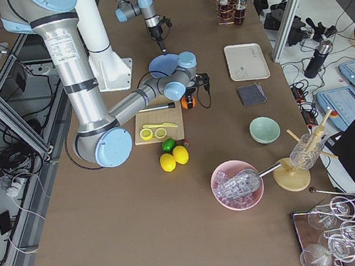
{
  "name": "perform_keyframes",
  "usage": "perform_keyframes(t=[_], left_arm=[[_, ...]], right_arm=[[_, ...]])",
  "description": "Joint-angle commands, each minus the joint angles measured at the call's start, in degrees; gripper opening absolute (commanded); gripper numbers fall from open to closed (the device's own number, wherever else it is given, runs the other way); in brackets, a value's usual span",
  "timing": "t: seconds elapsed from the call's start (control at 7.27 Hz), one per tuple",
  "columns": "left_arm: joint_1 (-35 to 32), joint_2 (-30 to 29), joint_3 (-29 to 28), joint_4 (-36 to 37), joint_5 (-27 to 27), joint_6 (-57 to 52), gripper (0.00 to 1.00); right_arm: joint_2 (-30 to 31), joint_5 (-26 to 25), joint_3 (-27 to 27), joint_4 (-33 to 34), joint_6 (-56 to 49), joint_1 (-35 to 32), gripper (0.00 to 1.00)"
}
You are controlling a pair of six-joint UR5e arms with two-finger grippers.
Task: Pick orange to plate
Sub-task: 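Carry the orange over the blue plate with the right gripper while the left gripper withdraws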
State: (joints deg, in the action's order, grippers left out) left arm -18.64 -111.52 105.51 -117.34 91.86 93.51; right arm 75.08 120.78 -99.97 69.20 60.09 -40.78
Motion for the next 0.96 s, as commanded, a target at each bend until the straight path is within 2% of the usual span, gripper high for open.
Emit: perform_keyframes(t=[0.0,0.14,0.28,0.55,0.83], left_arm=[[-9.5,4.2,3.1,0.0,11.0,-8.6,0.89],[-14.9,6.5,3.1,-0.2,16.1,-12.8,0.92],[-17.4,8.8,3.1,-0.7,18.2,-18.3,0.96],[-23.2,11.7,2.6,-0.8,23.8,-24.1,0.96],[-23.4,11.9,2.6,-0.8,23.8,-24.1,0.96]], right_arm=[[-8.1,-6.1,-1.0,2.8,9.7,5.4,0.0],[-13.5,-8.5,-1.0,7.9,13.2,8.7,0.0],[-17.4,-12.4,-1.0,11.8,17.5,13.0,0.0],[-20.3,-17.9,0.1,12.5,20.5,18.9,0.0],[-22.8,-19.0,4.2,12.1,20.5,20.6,0.0]])
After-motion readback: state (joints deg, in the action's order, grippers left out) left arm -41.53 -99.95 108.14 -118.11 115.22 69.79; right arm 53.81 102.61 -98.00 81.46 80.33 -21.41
